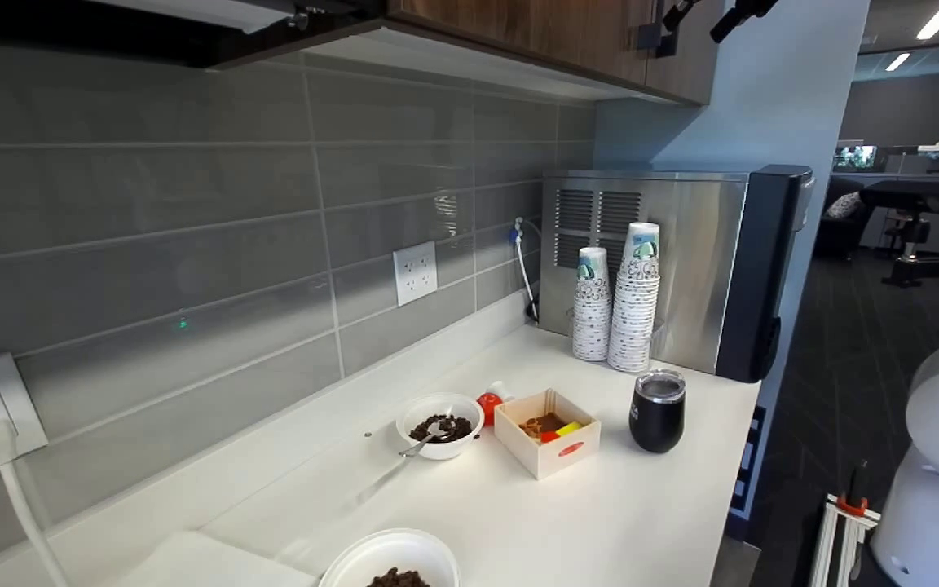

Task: Open and close the top left cabinet door

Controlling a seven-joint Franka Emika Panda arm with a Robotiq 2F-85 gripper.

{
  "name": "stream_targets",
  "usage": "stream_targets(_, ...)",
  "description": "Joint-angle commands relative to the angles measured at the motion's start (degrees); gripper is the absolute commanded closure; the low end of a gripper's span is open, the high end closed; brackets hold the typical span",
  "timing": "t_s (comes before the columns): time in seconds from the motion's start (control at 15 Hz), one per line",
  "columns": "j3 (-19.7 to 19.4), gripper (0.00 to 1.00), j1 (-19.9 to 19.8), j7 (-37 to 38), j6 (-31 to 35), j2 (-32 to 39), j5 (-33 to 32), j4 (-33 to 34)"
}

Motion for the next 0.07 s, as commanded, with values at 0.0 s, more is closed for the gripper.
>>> stream_targets(0.0, -0.3, 0.00, 0.5, -1.5, -4.1, -2.1, -1.1, -1.8)
